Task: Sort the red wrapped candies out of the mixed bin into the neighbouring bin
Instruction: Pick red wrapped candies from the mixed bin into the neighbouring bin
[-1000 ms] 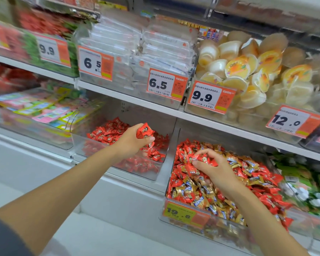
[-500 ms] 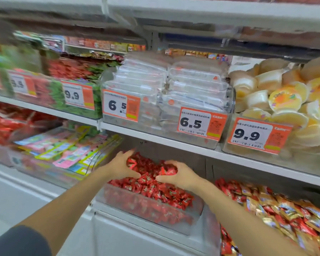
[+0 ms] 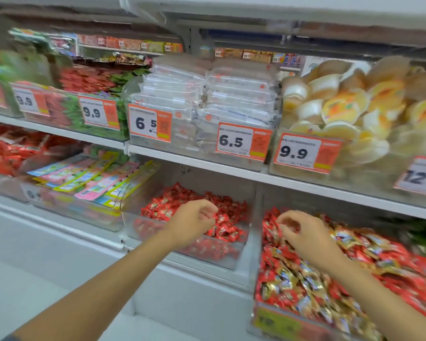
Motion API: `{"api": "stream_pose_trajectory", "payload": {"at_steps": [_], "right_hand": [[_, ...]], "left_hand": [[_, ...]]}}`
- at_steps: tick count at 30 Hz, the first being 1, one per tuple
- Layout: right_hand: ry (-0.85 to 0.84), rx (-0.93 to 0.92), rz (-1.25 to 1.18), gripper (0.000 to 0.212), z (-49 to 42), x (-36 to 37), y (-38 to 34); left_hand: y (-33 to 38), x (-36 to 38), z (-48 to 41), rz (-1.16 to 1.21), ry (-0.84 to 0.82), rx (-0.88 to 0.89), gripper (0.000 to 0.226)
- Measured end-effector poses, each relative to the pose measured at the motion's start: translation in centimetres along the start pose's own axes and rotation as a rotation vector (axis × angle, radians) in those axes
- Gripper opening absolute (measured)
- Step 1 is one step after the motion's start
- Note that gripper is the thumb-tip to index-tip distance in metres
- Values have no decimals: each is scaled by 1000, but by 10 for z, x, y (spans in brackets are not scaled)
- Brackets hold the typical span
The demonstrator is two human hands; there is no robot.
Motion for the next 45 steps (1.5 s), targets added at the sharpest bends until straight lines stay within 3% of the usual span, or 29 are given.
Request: {"api": "stream_pose_trajectory", "payload": {"at_steps": [6,10,15,17,22,26,30,32,38,40,42,44,45], "right_hand": [[-8,175,-36,33,49,-50,78],[12,258,-189,25,67,-67,105],[116,259,-320,26,76,-72,117],[86,270,-277,27,75,-67,121],[58,273,-295,28,75,-70,126],[72,278,-326,24,80,-74,129],[72,266,-322,26,80,-70,132],[68,252,-306,26,80,-68,132],[53,282,-285,24,76,-67,125],[-21,269,-223,21,75,-67,122],[-219,236,-68,33,76,-62,118],[-363,203,129,52,74,-53,117],[-372,192,169,50,73,-50,115]], "left_hand": [[86,58,-3,76,-26,97,22],[112,100,-18,96,-125,69,28],[116,142,-40,-286,-390,92,65],[107,155,-38,-384,-484,125,48],[95,159,-41,-261,-350,64,22],[98,148,-59,-172,-234,68,21],[92,155,-58,-142,-378,77,21],[91,164,-54,-208,-460,115,27],[97,173,-54,-445,-404,231,19],[95,176,-52,-501,-444,220,30],[94,178,-51,-537,-475,200,35],[94,179,-51,-543,-473,198,19],[94,177,-52,-509,-456,202,18]]}}
Point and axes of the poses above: each hand's wrist, its own z-axis away from the middle knuckle, its own x-axis out of the palm, y = z × x, the point moved 1 cm from there along -z, towards the middle knuckle, and after that the axes turned 7 degrees about x, right-handed, at the moved point
